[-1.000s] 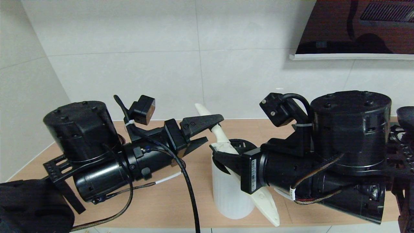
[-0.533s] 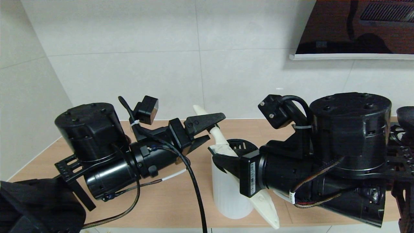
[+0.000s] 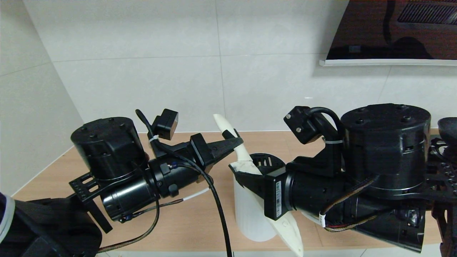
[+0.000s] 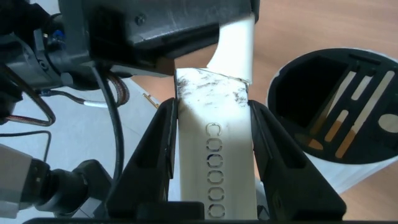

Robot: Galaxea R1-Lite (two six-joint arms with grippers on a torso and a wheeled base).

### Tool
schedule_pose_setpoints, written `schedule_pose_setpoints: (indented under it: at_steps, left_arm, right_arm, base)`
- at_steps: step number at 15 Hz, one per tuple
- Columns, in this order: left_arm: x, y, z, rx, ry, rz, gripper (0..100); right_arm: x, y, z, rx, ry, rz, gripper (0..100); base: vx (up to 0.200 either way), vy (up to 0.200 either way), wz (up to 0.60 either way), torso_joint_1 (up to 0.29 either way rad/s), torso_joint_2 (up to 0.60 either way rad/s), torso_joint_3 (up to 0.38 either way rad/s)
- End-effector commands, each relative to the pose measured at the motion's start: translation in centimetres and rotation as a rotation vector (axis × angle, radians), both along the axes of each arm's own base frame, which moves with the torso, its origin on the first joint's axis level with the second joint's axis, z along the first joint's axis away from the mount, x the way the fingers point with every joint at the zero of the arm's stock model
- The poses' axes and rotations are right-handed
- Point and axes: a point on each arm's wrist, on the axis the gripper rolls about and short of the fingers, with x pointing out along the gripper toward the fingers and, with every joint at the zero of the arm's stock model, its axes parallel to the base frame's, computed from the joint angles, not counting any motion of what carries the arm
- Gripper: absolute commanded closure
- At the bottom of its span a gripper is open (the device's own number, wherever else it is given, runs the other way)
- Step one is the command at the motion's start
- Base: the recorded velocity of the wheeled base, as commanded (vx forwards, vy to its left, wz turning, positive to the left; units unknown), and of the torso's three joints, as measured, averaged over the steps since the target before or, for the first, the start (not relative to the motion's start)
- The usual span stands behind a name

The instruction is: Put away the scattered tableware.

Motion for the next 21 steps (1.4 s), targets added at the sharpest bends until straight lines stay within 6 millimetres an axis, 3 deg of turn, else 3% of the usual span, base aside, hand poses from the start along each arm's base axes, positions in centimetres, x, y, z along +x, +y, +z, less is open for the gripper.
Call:
schedule_pose_setpoints:
  at_steps: [1,10,11,17,21]
  left_arm:
    - [0.0,0.0,0.1,-0.002,-0.002,0.000,100]
    - [-0.1,0.1,0.2,-0.005,-0.006,-0.001,100]
    - [-0.1,0.1,0.2,-0.006,-0.005,-0.001,100]
    - [-0.1,0.2,0.6,-0.033,0.012,0.005,100]
    - [-0.2,0.5,1.0,-0.042,-0.004,0.012,100]
  right_arm:
    - [-0.1,-0.1,0.1,0.003,-0.002,-0.001,100]
    - [0.0,-0.1,0.0,-0.001,-0.001,-0.005,100]
    - [0.0,0.0,-0.1,-0.004,0.001,-0.005,0]
    - [0.0,-0.5,0.4,0.010,-0.008,-0.014,0]
    - [1.7,-3.7,2.1,0.055,-0.045,-0.124,0]
  base:
    - [0.000,0.000,0.00,0.000,0.00,0.000]
    - [0.000,0.000,0.00,0.000,0.00,0.000]
    - [0.000,0.000,0.00,0.000,0.00,0.000]
    - [0.000,0.000,0.00,0.000,0.00,0.000]
    - [0.000,0.000,0.00,0.000,0.00,0.000]
